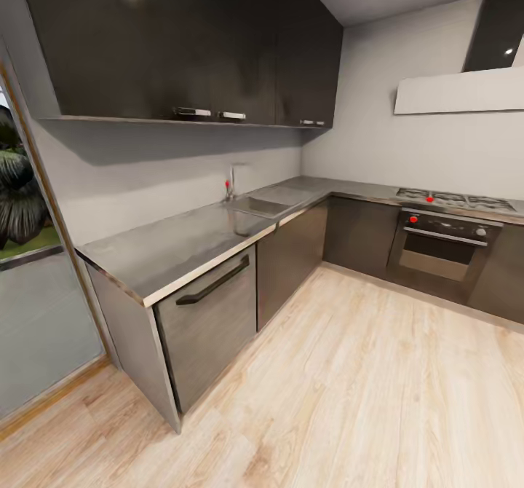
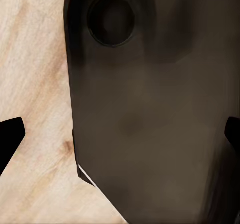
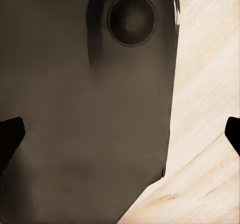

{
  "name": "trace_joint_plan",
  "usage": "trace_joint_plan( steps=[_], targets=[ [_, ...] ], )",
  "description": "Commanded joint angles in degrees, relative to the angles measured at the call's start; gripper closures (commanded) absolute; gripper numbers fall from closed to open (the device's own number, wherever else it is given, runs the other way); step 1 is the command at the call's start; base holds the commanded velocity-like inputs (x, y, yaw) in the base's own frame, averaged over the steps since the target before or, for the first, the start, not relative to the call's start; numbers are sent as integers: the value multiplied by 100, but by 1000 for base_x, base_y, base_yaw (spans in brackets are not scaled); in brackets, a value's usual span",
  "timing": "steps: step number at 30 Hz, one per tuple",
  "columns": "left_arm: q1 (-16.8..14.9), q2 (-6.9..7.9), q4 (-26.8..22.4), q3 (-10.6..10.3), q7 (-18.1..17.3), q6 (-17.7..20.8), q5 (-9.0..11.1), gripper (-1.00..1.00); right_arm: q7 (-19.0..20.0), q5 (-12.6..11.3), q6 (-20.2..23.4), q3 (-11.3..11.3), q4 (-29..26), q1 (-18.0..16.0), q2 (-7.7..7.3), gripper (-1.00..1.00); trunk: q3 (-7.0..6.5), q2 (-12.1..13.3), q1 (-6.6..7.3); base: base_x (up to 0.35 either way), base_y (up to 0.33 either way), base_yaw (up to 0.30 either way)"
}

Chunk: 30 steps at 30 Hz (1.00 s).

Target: Put the three can of soda from the living room inside the tash can in the kitchen.

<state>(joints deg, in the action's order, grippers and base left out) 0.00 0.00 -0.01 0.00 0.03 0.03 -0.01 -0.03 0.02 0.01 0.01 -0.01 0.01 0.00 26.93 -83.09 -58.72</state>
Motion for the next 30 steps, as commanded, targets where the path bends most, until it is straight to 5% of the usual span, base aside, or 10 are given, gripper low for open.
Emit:
trace_joint_plan(
  steps=[1, 21, 30],
  targets=[
    [-33, 33, -8, 1, 30, 30, -8, -100, -30, 22, 7, 8, -10, 32, -33, -100, 0, 1, 0, 0, 0, 0],
    [-32, 53, -8, -1, 81, 59, -8, -100, -42, 23, 7, 12, -17, 55, -43, -100, 0, 1, 0, 0, 0, 0],
    [-300, 123, -301, -4, -13, -232, -23, -100, 221, 14, -269, 286, -312, -212, -161, -100, 0, 1, 0, 0, 0, 0]
  ],
)
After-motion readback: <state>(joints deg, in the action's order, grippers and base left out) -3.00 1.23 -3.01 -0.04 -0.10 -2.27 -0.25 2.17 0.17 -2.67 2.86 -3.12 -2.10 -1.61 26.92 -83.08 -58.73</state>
